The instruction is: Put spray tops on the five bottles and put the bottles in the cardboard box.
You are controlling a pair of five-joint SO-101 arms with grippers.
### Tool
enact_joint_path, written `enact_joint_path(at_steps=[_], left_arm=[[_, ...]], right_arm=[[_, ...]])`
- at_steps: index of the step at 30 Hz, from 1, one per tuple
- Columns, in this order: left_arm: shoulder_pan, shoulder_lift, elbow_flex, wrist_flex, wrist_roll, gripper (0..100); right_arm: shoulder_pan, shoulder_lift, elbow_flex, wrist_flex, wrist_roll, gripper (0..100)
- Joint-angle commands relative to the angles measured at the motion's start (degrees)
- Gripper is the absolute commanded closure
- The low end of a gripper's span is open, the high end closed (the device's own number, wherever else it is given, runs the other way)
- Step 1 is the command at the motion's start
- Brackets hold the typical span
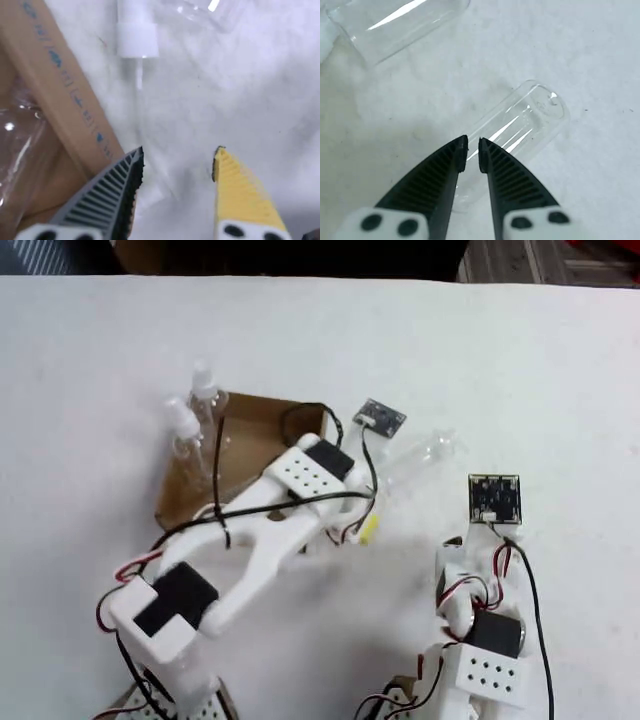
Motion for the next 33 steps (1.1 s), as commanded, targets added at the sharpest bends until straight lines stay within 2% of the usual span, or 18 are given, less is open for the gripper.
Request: enact_joint_path(at_steps=[1, 5, 11, 16, 21, 24, 28, 33], left_arm=[[-0.6, -3.6, -1.1, -0.3, 1.1, 76], [-1.0, -3.6, -4.0, -0.1, 1.1, 76], [-1.0, -4.8, -9.8, 9.3, 0.9, 76], [-1.1, -14.4, -9.5, 13.5, -2.1, 76], [-2.7, -28.0, -1.8, 13.9, -5.0, 76], [-6.5, -36.2, 4.8, 13.7, -8.4, 76], [-15.0, -46.4, 13.6, 13.5, -12.6, 76], [-26.1, -57.9, 22.1, 13.5, -17.8, 76]], right_arm=[[-0.4, 0.5, -0.4, -0.8, 0.5, 98.1], [-0.4, 0.5, -0.4, -0.8, 0.5, 98.1], [-0.4, 0.5, -0.4, -0.9, 0.5, 98.1], [-0.4, 0.5, -0.4, -0.9, 0.5, 98.1], [-0.4, 0.5, -0.4, -0.9, 0.5, 98.1], [-0.4, 0.5, -0.4, -0.9, 0.5, 98.1], [-0.5, 0.5, -1.1, -0.9, 0.0, 98.1], [-5.9, 0.5, -7.2, 3.1, -0.1, 98.2]])
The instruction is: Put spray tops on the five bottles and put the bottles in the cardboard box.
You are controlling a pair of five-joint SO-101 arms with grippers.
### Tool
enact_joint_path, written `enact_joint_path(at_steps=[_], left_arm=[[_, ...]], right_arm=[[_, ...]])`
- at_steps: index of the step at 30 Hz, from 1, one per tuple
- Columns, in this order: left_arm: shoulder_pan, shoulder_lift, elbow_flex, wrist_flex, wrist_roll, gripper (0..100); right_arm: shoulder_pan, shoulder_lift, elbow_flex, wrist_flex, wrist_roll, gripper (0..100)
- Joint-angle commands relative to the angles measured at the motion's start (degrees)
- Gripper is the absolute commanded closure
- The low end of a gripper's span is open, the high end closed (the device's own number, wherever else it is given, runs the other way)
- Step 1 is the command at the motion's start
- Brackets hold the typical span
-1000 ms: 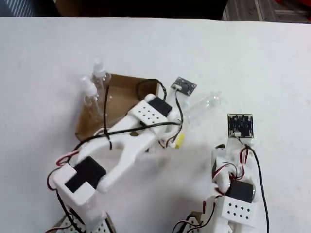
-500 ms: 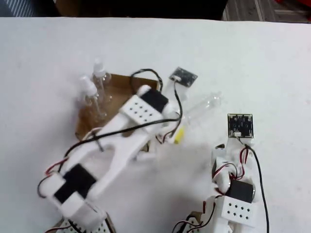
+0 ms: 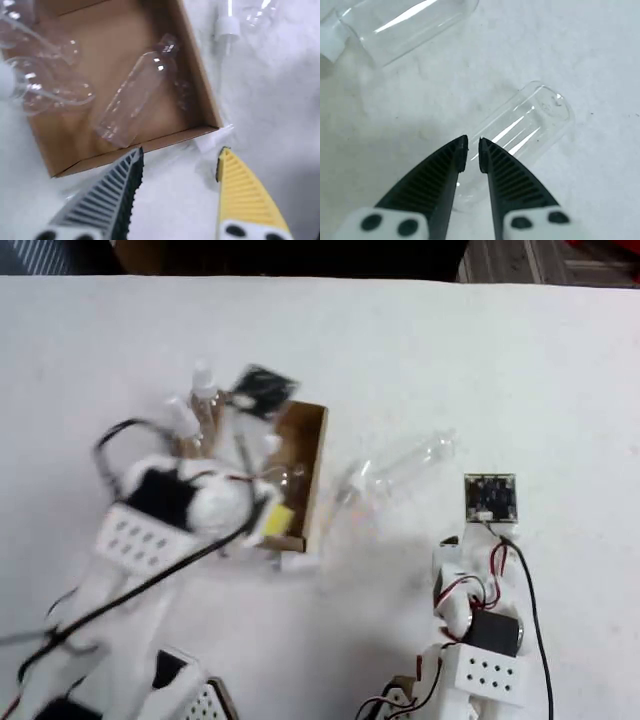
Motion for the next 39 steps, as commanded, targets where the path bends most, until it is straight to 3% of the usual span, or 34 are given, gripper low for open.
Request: enact_joint_path(at_steps=[1, 5, 10, 16, 26, 32, 37, 39], left_arm=[[-8.1, -9.6, 3.7, 0.4, -3.5, 76], [-18.2, -17.5, 9.5, -2.2, -3.6, 76], [-31.1, -22.0, 20.3, -13.5, -3.5, 76], [-40.1, -22.0, 30.3, -22.7, -3.3, 76], [-41.6, -21.0, 37.5, -31.0, 4.7, 76], [-42.1, -7.8, 36.4, -39.8, 10.5, 76], [-44.0, -3.3, 35.7, -42.8, 11.2, 76], [-43.9, -3.3, 35.8, -42.7, 11.2, 76]], right_arm=[[-5.0, -0.2, -8.3, 4.2, -0.1, 98.2], [-12.8, 0.0, -13.7, 6.6, -0.1, 98.2], [-24.7, 0.2, -19.6, 6.8, -3.5, 98.3], [-38.0, 6.2, -25.7, 4.1, -6.6, 98.1], [-49.5, 40.3, -37.9, -6.6, -25.1, 98.1], [-52.3, 54.9, -46.0, -11.1, -36.0, 97.7], [-53.4, 64.0, -51.5, -12.4, -42.5, 85.1], [-54.4, 67.3, -54.2, -12.4, -43.1, 84.9]])
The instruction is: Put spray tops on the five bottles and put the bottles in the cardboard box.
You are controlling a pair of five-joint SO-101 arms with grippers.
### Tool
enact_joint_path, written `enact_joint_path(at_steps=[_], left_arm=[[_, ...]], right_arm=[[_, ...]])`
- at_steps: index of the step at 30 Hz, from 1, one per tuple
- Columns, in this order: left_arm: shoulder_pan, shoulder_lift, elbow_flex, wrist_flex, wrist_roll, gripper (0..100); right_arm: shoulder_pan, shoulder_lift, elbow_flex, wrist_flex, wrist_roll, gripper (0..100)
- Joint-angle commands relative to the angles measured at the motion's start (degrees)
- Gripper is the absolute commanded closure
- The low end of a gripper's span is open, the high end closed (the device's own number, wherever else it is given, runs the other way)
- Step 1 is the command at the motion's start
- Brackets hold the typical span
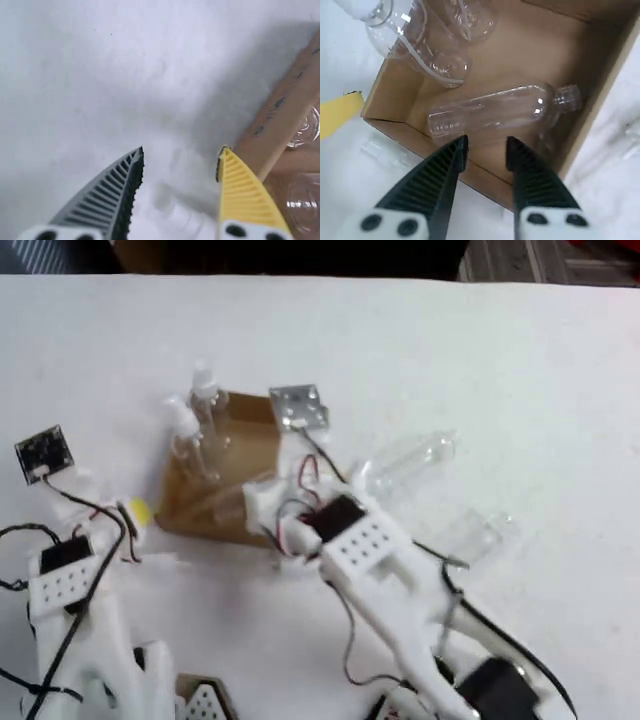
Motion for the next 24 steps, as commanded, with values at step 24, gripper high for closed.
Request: enact_joint_path(at_steps=[24], left_arm=[[-0.7, 0.5, -1.5, -1.8, 1.0, 76]], right_arm=[[1.6, 26.3, -37.4, 15.8, -14.8, 75.5]])
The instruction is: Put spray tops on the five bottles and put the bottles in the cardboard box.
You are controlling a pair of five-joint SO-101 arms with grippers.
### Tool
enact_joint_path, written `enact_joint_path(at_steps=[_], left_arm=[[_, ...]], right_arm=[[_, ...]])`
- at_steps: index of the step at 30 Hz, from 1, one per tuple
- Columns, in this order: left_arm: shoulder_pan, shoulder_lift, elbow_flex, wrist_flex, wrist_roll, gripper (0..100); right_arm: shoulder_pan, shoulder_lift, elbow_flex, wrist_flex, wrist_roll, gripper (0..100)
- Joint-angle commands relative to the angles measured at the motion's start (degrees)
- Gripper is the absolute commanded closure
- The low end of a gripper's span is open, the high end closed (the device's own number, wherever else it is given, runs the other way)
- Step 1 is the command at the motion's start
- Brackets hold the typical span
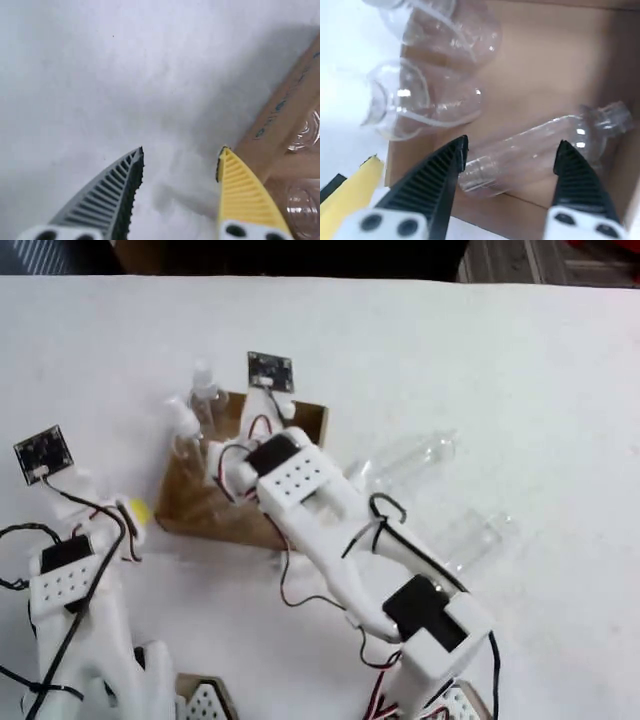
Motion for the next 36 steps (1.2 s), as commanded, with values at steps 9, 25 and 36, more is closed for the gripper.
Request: enact_joint_path(at_steps=[9, 25, 36], left_arm=[[-0.5, 0.7, -1.4, -2.7, 0.7, 76], [1.5, 0.3, -0.4, -2.7, 0.7, 76], [1.5, 0.3, -0.4, -2.7, 0.7, 76]], right_arm=[[1.1, 0.0, -4.0, 2.2, -0.6, 75.5], [3.2, 7.6, -5.5, 1.5, -2.5, 75.2], [2.9, 12.6, -8.1, 1.2, -2.1, 75.2]])
